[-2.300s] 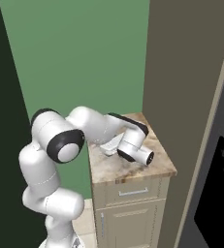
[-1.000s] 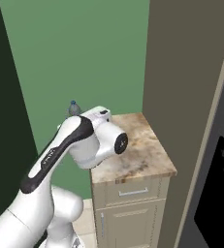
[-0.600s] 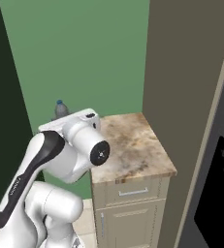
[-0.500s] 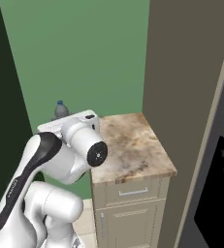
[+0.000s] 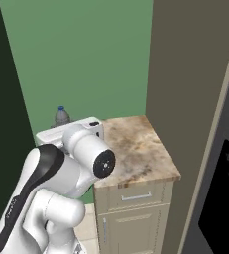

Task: Take the bottled waters from the counter and place them in the freezer to freeze. Close the freezer door after placing the bottles.

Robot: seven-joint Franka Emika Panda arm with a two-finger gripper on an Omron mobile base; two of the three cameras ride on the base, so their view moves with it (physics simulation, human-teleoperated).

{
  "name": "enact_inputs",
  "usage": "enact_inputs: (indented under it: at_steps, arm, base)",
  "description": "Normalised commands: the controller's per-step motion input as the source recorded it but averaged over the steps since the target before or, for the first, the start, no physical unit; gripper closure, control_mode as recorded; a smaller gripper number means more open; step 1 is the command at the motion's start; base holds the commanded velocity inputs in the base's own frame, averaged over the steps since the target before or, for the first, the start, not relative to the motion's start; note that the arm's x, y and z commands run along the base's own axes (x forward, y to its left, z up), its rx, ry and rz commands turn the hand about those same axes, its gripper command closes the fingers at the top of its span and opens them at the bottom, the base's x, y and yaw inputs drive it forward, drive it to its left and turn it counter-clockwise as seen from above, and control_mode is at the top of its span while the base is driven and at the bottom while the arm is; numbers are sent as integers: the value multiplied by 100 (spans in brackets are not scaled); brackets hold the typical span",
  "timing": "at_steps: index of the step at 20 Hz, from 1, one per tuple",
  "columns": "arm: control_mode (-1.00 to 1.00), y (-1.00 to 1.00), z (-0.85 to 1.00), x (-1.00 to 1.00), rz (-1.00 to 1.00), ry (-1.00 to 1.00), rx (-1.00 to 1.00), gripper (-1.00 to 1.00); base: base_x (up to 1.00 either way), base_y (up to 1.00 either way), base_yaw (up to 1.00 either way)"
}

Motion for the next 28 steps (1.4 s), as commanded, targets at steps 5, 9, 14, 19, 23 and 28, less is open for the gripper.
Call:
enact_inputs:
  at_steps: [5,9,14,19,23,28]
  arm:
    - [-100,0,-5,-26,1,-11,0,100]
    - [-100,2,-8,0,2,-3,0,100]
    - [-100,0,-2,0,1,0,0,100]
    - [-100,0,0,0,0,0,0,100]
    - [100,0,0,-8,0,0,0,100]
    - [100,0,0,0,0,0,0,100]
  base:
    - [0,0,0]
    - [0,0,0]
    - [0,0,0]
    - [0,0,0]
    - [-22,0,0]
    - [-67,-4,-6]
